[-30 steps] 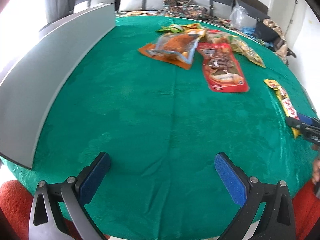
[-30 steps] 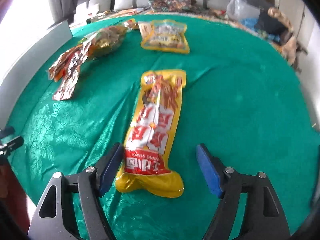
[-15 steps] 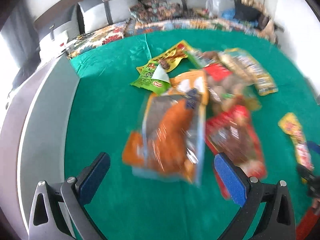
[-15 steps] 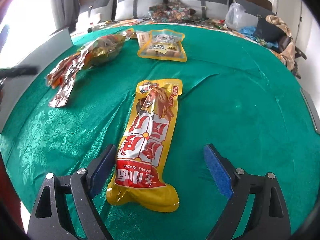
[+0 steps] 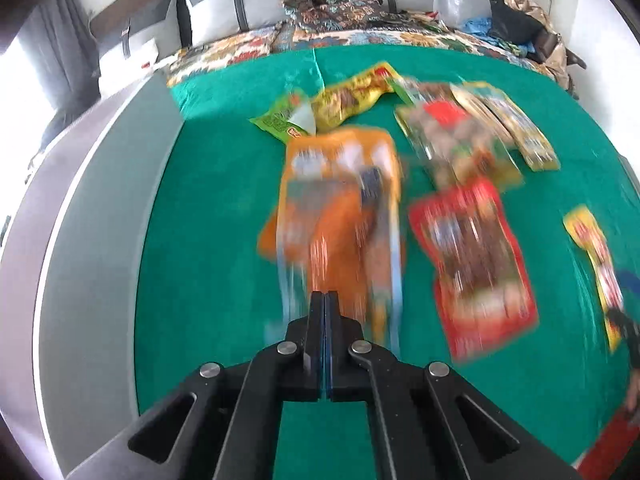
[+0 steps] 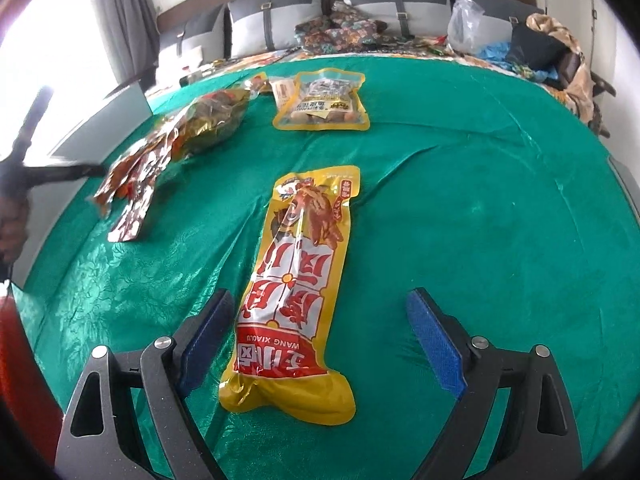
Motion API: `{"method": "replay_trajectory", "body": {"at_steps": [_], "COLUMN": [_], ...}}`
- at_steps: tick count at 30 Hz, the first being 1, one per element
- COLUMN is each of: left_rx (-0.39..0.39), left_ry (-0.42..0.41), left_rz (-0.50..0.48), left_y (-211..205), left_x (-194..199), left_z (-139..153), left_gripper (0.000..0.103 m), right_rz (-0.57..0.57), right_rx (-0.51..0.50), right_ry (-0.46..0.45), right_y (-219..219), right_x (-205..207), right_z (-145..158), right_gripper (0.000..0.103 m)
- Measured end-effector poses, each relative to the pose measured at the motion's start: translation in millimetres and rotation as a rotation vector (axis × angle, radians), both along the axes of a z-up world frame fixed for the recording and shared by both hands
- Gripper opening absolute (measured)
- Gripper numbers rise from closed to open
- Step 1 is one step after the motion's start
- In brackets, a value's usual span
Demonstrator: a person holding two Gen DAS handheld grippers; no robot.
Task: Organize snacks
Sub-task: 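Reach the left tool to the orange-and-clear chicken packet and grasp it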
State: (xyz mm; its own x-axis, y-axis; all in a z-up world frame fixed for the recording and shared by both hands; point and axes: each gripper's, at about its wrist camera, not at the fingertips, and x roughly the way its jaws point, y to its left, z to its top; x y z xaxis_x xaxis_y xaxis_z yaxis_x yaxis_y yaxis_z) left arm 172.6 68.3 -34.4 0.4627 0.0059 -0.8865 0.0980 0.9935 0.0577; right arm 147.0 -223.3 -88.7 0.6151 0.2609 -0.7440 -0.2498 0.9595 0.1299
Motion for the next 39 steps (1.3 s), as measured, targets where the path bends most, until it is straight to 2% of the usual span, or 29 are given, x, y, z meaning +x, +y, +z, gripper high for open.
{"method": "replay_trajectory", "body": {"at_steps": [3, 5, 6, 7, 8, 9, 11, 14, 17, 18, 19, 20, 21, 22, 23, 25, 26, 29, 31, 32, 35, 36, 38, 39], "left_rx": [-0.072, -0.121, -0.123, -0.110, -0.097, -0.090, -0.049, 0.009, -0.010, -0.061, -0.089, -0.080, -0.063, -0.052, -0.058, -0.100, -0.097, -0.119, -0.146, -0.140, -0.037, -0.009, 0.058, 0.022], "left_ry": [0.052, 0.061, 0.050, 0.027, -0.006, -0.036, -0.042, 0.004, 0.108, 0.119, 0.091, 0.073, 0.053, 0.032, 0.038, 0.076, 0.089, 0.112, 0.127, 0.120, 0.087, 0.088, 0.117, 0.075], "left_rz": [-0.027, -0.042, -0.042, -0.036, -0.036, -0.047, -0.076, -0.066, -0.010, 0.001, 0.018, 0.029, 0.027, 0.030, 0.038, 0.054, 0.048, 0.022, 0.008, -0.005, -0.047, -0.075, -0.115, -0.117], "left_y": [9.4, 15.9, 17.5, 18.1, 18.2, 17.0, 5.3, -5.7, -0.8, 3.4, 6.9, 8.2, 8.6, 11.1, 15.0, 26.2, 28.4, 29.5, 31.1, 29.2, 20.0, 15.5, 8.4, 12.0], "left_x": [-33.5, -39.6, -38.5, -36.4, -29.3, -25.9, 4.1, 44.0, 72.7, 73.0, 69.0, 62.5, 52.6, 40.7, 30.6, 1.2, -11.1, -51.5, -64.7, -66.6, -64.3, -59.5, -45.8, -44.3], "left_z": [-9.9, -10.8, -8.4, -4.1, 1.5, 6.0, 8.4, -3.1, -30.3, -35.4, -33.1, -30.4, -26.0, -19.3, -16.1, -15.6, -18.3, -21.1, -23.1, -23.0, -23.7, -27.8, -42.3, -40.3], "left_gripper": [0.001, 0.015, 0.042, 0.075, 0.086, 0.092, 0.092, 0.092, 0.087, 0.079, 0.075, 0.073, 0.066, 0.053, 0.050, 0.050, 0.050, 0.056, 0.069, 0.072, 0.088, 0.098, 0.103, 0.103], "right_rz": [0.000, 0.000, 0.001, 0.001, 0.001, 0.001, 0.000, 0.000, 0.000, 0.000, 0.000, 0.000, 0.000, 0.000, 0.000, 0.000, 0.000, -0.001, -0.001, 0.000, -0.001, -0.001, -0.001, 0.000], "right_rx": [-0.009, -0.017, -0.019, -0.022, -0.025, -0.029, -0.041, -0.041, -0.042, -0.042, -0.043, -0.044, -0.043, -0.041, -0.039, -0.031, -0.024, -0.017, -0.026, -0.034, -0.044, -0.044, -0.048, -0.052], "right_ry": [0.000, 0.001, 0.001, 0.001, 0.001, 0.001, 0.001, 0.001, 0.001, 0.001, 0.002, 0.001, 0.001, 0.001, 0.001, 0.000, 0.000, 0.000, 0.000, 0.001, 0.001, 0.001, 0.002, 0.003], "right_y": [1.4, 2.6, 2.7, 3.1, 3.4, 4.0, 5.4, 5.5, 6.2, 6.0, 6.2, 6.2, 5.9, 5.8, 5.8, 5.1, 4.5, 3.6, 4.0, 4.9, 5.7, 5.6, 6.1, 6.8], "right_x": [-0.2, -0.1, -0.2, -0.1, -0.3, -0.3, 0.0, -0.4, -0.3, -0.3, -0.3, -0.3, -0.3, -0.2, -0.3, -0.4, -0.3, -0.8, -0.9, -0.9, -1.3, -1.4, -1.2, -1.2], "right_z": [0.1, -0.1, -0.1, -0.3, -0.2, -0.4, -1.2, -1.4, -1.4, -1.3, -1.5, -1.5, -1.3, -1.3, -1.5, -1.1, -1.2, -0.9, -1.0, -1.1, -1.2, -1.1, -1.4, -1.5], "right_gripper": [0.091, 0.091, 0.091, 0.091, 0.091, 0.091, 0.091, 0.091, 0.091, 0.091, 0.091, 0.091, 0.091, 0.091, 0.091, 0.091, 0.091, 0.091, 0.091, 0.091, 0.091, 0.091, 0.091, 0.091]}}
